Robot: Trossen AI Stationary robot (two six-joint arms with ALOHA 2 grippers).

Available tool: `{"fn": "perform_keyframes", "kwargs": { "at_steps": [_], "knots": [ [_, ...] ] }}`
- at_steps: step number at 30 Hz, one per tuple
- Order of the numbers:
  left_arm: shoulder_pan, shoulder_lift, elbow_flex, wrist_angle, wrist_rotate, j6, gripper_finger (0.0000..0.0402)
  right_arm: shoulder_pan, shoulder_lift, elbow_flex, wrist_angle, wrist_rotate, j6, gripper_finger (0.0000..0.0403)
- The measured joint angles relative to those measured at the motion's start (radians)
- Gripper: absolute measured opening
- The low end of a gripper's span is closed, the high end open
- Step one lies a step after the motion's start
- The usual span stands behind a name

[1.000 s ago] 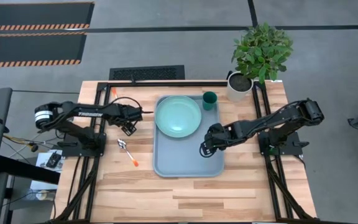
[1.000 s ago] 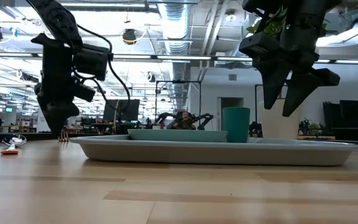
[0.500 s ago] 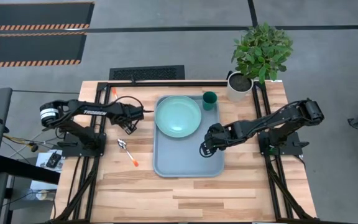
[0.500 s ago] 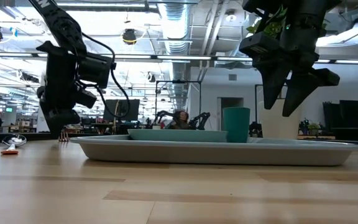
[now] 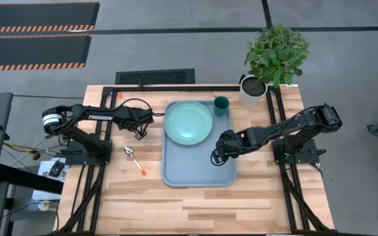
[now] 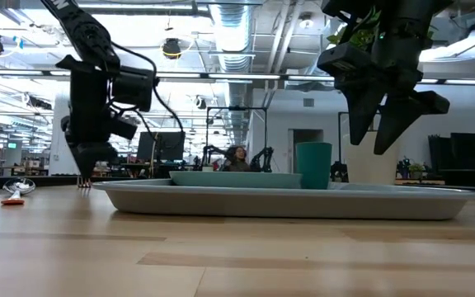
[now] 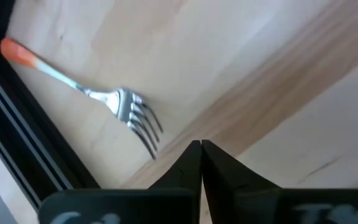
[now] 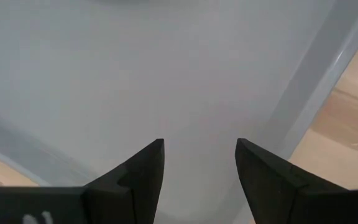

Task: Pick and place plate/cup/fork/spoon on tray
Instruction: Put the orange fork on the gray serving tray to the bottom of the light green plate

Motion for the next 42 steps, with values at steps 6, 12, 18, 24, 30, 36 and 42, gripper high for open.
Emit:
{"fn": "perform_keyframes", "kwargs": {
  "at_steps": [6, 12, 18, 24, 30, 36, 42],
  "knots": [
    [0.000, 0.000, 0.049, -0.004, -0.004, 0.063, 0.0027, -0.008, 0.000, 0.000, 0.000, 0.002, -0.022, 0.0220],
    [0.001, 0.000, 0.055, -0.018, -0.021, 0.057, 0.0126, -0.015, 0.000, 0.000, 0.002, 0.002, -0.038, 0.0220],
    [0.004, -0.001, 0.047, -0.031, -0.121, 0.055, 0.0230, -0.021, 0.000, 0.000, 0.002, 0.002, -0.046, 0.0220],
    [0.016, -0.001, 0.016, -0.028, -0.072, 0.056, 0.0253, -0.037, 0.000, 0.000, 0.003, 0.002, -0.069, 0.0220],
    [0.018, -0.001, -0.016, -0.030, -0.152, 0.024, 0.0242, -0.051, 0.000, 0.000, 0.003, 0.002, -0.087, 0.0220],
    [0.046, -0.001, -0.016, -0.019, -0.134, 0.049, 0.0224, -0.061, 0.000, 0.000, 0.004, 0.002, -0.102, 0.0220],
    [0.063, -0.001, -0.016, 0.006, -0.129, 0.079, 0.0208, -0.061, 0.000, 0.000, 0.004, 0.002, -0.104, 0.0220]
  ]
}}
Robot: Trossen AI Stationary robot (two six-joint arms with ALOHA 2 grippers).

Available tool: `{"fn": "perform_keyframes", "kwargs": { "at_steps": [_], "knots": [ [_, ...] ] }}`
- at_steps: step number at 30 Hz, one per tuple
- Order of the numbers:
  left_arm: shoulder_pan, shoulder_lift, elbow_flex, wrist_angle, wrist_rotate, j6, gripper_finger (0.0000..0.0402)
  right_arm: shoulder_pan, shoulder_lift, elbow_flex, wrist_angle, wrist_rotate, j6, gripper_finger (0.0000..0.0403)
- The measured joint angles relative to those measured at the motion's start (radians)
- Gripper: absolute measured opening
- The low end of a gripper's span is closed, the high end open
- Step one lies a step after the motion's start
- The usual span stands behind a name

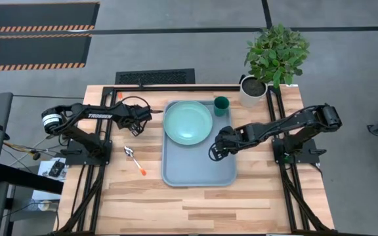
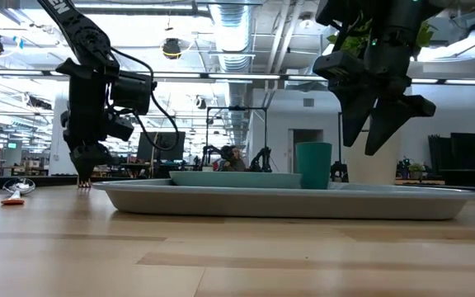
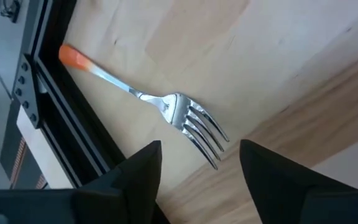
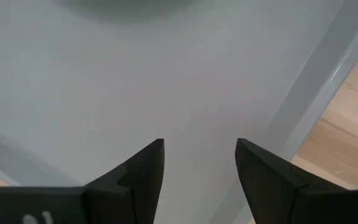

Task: Pick and place plate/cup/fork/spoon on tray
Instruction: Put the orange fork on the gray serving tray to the bottom of the light green plate

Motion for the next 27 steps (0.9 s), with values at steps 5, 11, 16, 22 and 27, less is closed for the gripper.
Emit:
{"fn": "perform_keyframes", "kwargs": {
  "at_steps": [5, 11, 16, 22, 27],
  "knots": [
    [0.011, 0.000, 0.000, -0.009, 0.000, 0.012, 0.0206, 0.000, 0.000, 0.000, 0.000, 0.000, 0.000, 0.0220],
    [0.022, 0.000, 0.000, -0.006, 0.005, 0.036, 0.0206, 0.000, 0.000, 0.000, 0.000, 0.000, -0.014, 0.0220],
    [0.032, 0.000, -0.004, 0.004, 0.036, 0.041, 0.0185, 0.000, 0.000, 0.000, 0.000, 0.000, -0.023, 0.0220],
    [0.032, 0.000, -0.049, 0.062, 0.080, 0.040, 0.0092, 0.000, 0.000, 0.000, 0.000, 0.000, -0.023, 0.0220],
    [0.032, 0.000, -0.049, 0.070, 0.061, 0.055, 0.0011, 0.000, 0.000, 0.000, 0.000, 0.000, -0.026, 0.0220]
  ]
}}
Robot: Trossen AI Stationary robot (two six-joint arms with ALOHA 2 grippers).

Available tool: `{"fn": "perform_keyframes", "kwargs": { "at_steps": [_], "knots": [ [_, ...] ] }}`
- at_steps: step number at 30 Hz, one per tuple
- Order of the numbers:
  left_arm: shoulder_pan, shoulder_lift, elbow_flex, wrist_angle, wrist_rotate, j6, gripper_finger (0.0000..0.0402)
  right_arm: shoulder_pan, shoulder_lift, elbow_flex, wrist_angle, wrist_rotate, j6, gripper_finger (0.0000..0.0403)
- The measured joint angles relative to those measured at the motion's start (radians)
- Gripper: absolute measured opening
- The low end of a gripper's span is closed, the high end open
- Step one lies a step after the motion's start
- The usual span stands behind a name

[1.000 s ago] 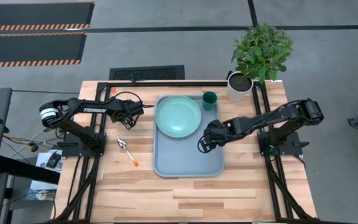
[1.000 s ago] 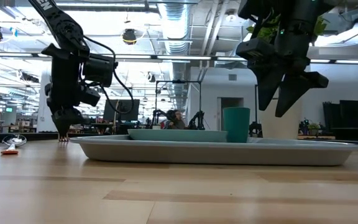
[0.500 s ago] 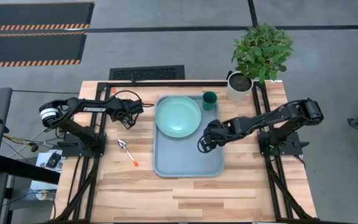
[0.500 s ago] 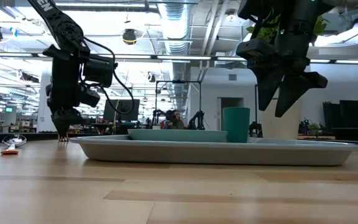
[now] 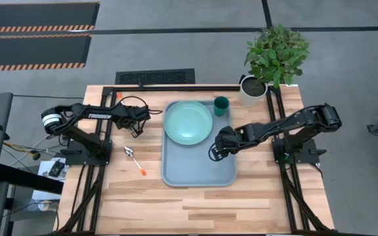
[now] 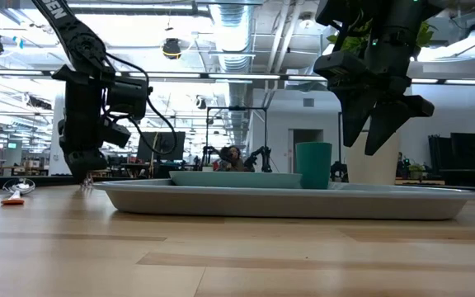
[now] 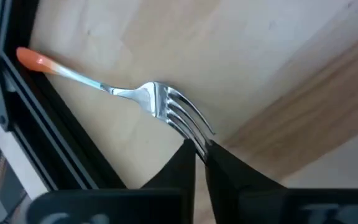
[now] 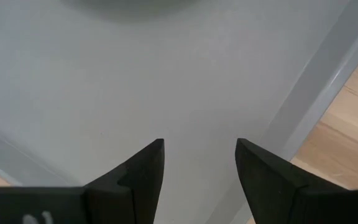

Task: Pick and place plate/cup/fork/spoon on tray
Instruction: Put the orange fork on the gray serving tray to the bottom of the light green plate

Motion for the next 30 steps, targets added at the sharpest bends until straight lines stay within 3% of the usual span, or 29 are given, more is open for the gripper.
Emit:
{"fn": "perform_keyframes", "kwargs": {
  "at_steps": [5, 13, 18, 24, 30],
  "knots": [
    [0.000, 0.000, 0.003, -0.001, -0.008, 0.004, 0.0003, 0.000, 0.000, 0.000, 0.001, -0.013, 0.000, 0.0220],
    [-0.036, -0.002, 0.091, -0.126, 0.107, -0.059, 0.0002, -0.005, -0.033, 0.000, 0.054, -0.108, -0.047, 0.0220],
    [-0.080, -0.008, 0.198, -0.264, 0.224, -0.145, 0.0001, -0.015, -0.080, 0.000, 0.114, -0.114, -0.071, 0.0221],
    [-0.151, -0.011, 0.336, -0.381, 0.280, -0.226, 0.0000, -0.060, -0.131, 0.000, 0.248, -0.111, -0.203, 0.0221],
    [-0.209, -0.011, 0.449, -0.429, 0.339, -0.280, 0.0001, -0.107, -0.134, 0.000, 0.442, -0.112, -0.462, 0.0221]
  ]
}}
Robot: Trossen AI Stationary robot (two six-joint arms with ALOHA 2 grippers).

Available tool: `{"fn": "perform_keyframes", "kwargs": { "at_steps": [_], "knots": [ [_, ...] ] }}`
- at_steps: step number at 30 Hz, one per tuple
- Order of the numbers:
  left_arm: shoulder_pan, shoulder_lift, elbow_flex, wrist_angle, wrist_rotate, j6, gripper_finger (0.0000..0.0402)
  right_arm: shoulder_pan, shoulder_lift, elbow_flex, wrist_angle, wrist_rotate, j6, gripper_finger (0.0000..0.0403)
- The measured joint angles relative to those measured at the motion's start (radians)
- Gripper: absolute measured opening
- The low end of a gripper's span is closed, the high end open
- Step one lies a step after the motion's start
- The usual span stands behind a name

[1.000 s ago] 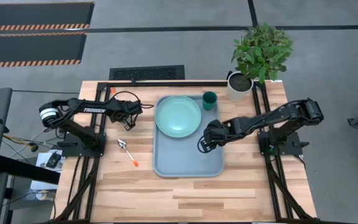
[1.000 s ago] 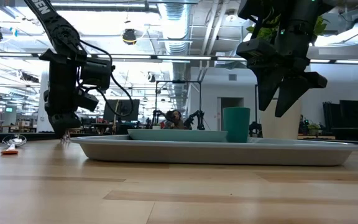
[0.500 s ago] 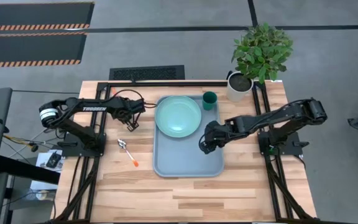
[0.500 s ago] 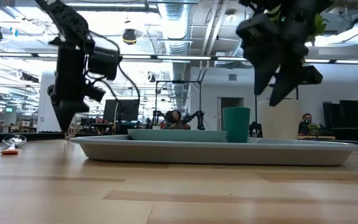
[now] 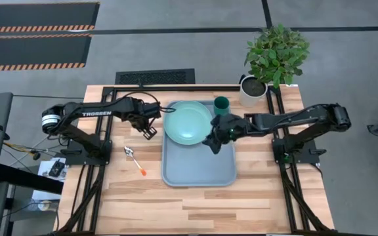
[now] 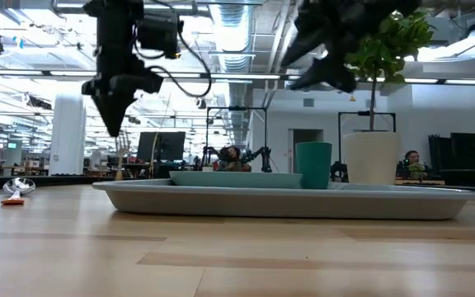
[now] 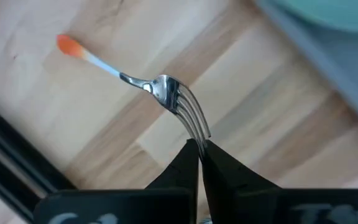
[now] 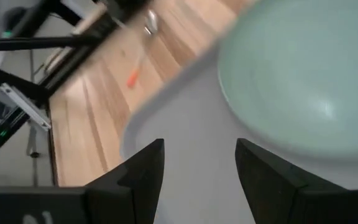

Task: Pick and place plate/cup/fork/spoon on tray
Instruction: Put the orange fork on the gray serving tray to the bottom of the light green plate

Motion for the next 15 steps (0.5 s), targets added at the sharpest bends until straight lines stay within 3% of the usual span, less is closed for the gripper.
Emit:
{"fn": "perform_keyframes", "kwargs": {
  "at_steps": [8, 15],
  "knots": [
    [-0.040, 0.000, 0.068, -0.033, 0.054, -0.091, 0.0001, -0.108, 0.077, -0.001, 0.186, 0.055, -0.194, 0.0221],
    [-0.060, 0.000, 0.102, -0.111, 0.077, -0.088, 0.0001, -0.161, 0.166, 0.001, 0.500, -0.013, -0.322, 0.0223]
  ]
}}
